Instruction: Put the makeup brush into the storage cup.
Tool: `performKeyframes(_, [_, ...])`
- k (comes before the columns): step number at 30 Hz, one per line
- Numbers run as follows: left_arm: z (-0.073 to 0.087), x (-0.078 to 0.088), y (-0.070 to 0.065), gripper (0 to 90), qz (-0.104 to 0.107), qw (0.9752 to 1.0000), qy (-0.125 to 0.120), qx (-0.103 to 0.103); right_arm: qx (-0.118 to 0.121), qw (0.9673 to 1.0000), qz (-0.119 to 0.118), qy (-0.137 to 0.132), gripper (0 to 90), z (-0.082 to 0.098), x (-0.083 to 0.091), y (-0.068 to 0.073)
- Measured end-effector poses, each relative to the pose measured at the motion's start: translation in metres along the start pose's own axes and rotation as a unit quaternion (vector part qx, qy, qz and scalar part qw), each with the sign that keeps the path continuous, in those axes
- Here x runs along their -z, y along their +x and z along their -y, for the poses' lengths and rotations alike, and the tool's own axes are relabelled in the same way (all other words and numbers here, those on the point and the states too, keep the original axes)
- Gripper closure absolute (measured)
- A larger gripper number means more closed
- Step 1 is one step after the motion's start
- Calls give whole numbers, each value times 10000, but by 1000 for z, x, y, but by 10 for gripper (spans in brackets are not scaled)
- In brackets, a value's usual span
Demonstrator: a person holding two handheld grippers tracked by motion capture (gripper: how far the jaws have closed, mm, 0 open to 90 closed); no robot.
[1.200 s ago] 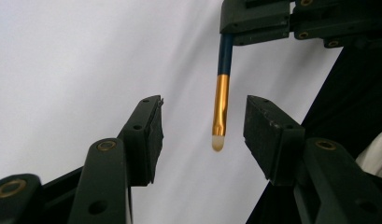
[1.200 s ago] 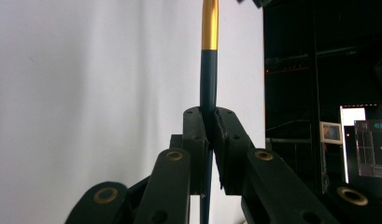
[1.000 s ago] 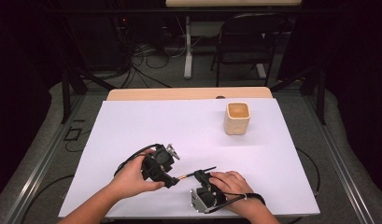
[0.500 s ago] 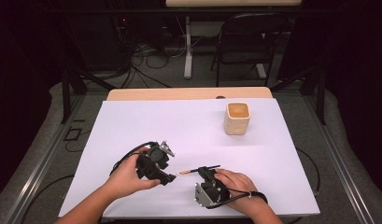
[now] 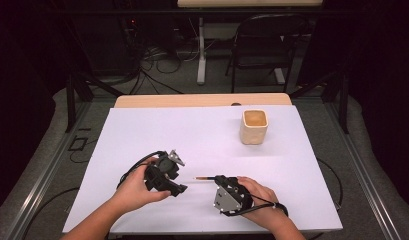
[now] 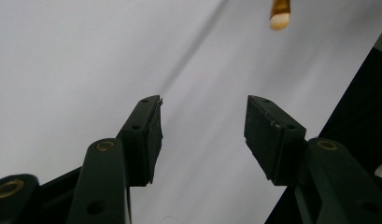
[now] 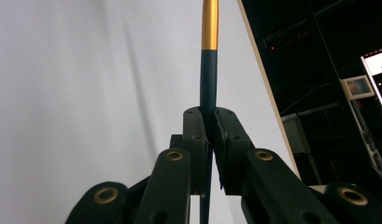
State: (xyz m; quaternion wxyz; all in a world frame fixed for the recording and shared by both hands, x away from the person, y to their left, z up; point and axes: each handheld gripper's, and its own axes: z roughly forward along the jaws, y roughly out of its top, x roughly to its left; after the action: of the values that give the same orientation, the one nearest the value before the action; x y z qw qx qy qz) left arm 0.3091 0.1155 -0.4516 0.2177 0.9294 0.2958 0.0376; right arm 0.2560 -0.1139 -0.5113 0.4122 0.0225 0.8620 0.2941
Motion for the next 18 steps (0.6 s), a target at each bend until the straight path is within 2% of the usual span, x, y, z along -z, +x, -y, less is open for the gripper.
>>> performKeyframes(1, [0,0,0,467,-11,10000,0,3,-102,9999,-33,-5,838,0,1,-2])
performKeyframes(2, [0,-1,0,467,1,10000,-17,26,-227,9996,-56,-150,838,1,1,-4])
performKeyframes(6, [0,-3,0,468,-13,10000,-44,32,-663,9974,-144,-255,838,2,3,-9])
performKeyframes(10, [0,-4,-1,468,-42,9999,-131,79,-923,9949,-230,-325,838,3,3,-13])
performKeyframes(13, [0,-4,-1,470,-72,9997,-185,111,-1235,9910,-322,-404,838,4,3,-16])
performKeyframes(18, [-1,-5,-1,470,-116,9996,-222,124,-1785,9812,-471,-559,838,8,4,-22])
